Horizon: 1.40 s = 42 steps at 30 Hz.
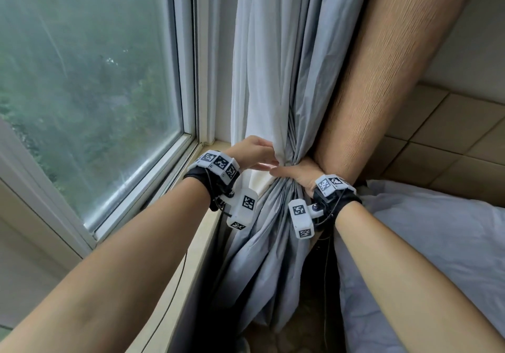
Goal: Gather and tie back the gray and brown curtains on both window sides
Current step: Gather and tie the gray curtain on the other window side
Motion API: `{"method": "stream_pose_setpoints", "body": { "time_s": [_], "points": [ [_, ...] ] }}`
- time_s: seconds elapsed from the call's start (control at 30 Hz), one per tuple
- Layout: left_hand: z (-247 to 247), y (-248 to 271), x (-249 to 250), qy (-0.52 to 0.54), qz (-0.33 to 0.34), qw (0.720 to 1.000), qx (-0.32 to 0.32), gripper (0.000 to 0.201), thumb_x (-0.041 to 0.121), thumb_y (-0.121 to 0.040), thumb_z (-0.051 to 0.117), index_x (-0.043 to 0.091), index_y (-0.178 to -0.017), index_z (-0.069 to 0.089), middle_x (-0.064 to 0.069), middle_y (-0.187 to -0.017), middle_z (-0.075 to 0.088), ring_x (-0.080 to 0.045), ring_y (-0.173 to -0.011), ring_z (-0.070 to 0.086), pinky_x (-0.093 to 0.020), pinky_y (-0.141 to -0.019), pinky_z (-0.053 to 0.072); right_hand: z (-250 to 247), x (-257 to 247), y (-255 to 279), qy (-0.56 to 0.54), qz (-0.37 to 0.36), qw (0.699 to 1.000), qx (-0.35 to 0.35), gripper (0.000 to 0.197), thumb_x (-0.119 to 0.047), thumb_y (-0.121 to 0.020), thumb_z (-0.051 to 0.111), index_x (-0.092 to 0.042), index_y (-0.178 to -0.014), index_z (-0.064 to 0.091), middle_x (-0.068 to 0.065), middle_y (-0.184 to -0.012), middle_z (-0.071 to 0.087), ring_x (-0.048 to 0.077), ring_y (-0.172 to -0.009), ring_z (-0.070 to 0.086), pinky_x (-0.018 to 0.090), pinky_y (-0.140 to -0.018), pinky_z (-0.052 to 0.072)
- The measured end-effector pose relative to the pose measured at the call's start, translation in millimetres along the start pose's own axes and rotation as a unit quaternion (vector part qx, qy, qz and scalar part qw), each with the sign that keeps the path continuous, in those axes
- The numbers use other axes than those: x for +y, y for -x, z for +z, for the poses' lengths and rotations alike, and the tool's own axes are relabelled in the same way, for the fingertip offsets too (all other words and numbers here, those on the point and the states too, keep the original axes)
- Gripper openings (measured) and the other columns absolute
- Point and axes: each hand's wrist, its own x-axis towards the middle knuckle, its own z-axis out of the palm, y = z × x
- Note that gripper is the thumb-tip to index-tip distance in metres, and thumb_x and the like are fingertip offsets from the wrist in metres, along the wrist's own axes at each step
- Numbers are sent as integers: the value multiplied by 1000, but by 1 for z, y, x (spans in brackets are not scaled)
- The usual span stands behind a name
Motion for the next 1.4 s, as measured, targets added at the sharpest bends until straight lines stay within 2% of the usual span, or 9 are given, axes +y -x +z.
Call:
{"method": "stream_pose_setpoints", "body": {
  "time_s": [0.2, 0.33, 0.53, 0.67, 0.8, 0.9, 1.07, 1.23, 1.4],
  "points": [
    [10, -14, -3, -37, 8, 993, 112, 19, 4, -90, 53, 9, -102, 66, -16, -115, 70, -22, -97, 68, -39, -87, 54, -8, 3, 1, 37, 34, 996, 71, 34, -25, -50, 74, -9, -80, 72, 5, -89, 73, 25, -87, 69, 44, -88, 57],
    [5, -33, -16, -133, -2, 981, 143, 93, 26, -68, 79, 13, -146, 32, -8, -145, 46, -27, -129, 49, -37, -102, 44, -21, 12, 4, 38, 48, 997, 49, 52, -28, -40, 76, 0, -85, 74, 13, -98, 75, 33, -97, 69, 49, -92, 55],
    [19, -35, -13, -180, 28, 976, 115, 13, 16, -92, 63, 7, -99, 69, -9, -104, 70, -18, -89, 63, -35, -88, 55, -36, 23, -2, 16, 54, 997, 48, 63, -28, -33, 75, -1, -90, 75, 13, -101, 75, 34, -99, 69, 51, -92, 55],
    [14, -35, -18, -52, -2, 989, 140, 8, 9, -94, 55, 4, -99, 59, -15, -114, 69, -26, -107, 66, -44, -91, 56, -45, 22, -3, 25, 65, 995, 73, 63, -35, -34, 74, 0, -86, 75, 15, -100, 75, 34, -96, 70, 51, -88, 57],
    [11, -39, -21, -161, 19, 978, 133, 93, 25, -81, 78, 9, -151, 20, -8, -157, 30, -24, -141, 34, -32, -110, 32, -42, 15, 3, 2, 71, 997, 34, 58, -24, -34, 73, -1, -87, 76, 16, -99, 75, 38, -99, 68, 54, -88, 56],
    [16, -45, -21, -155, 21, 985, 67, 125, 58, -57, 87, 22, -154, 17, 0, -155, 35, -22, -141, 36, -37, -115, 30, -39, 3, 16, -21, 96, 994, -42, 56, -8, -43, 68, 6, -98, 72, 16, -92, 73, 36, -87, 68, 45, -80, 58],
    [24, -46, -19, -140, 59, 985, 82, 26, 14, -83, 74, 1, -106, 69, -9, -100, 73, -17, -87, 66, -29, -81, 58, -43, -1, 22, -61, 107, 991, -60, 52, -2, -46, 62, 7, -96, 70, 17, -84, 67, 33, -78, 64, 54, -77, 54],
    [13, -40, -24, -71, 18, 987, 146, 23, 8, -87, 66, -13, -96, 63, -23, -97, 72, -28, -87, 73, -41, -79, 61, -45, 14, 3, -40, 75, 996, 42, 49, -19, -31, 71, -4, -78, 75, 8, -80, 69, 26, -79, 63, 51, -79, 56],
    [13, -26, -22, -27, 18, 995, 93, 30, 4, -87, 66, -21, -102, 59, -33, -101, 68, -31, -84, 72, -40, -77, 61, -33, 0, 7, -25, 44, 992, 116, 15, -10, -71, 75, -15, -69, 61, -1, -77, 66, 19, -75, 63, 30, -78, 52]
  ]
}}
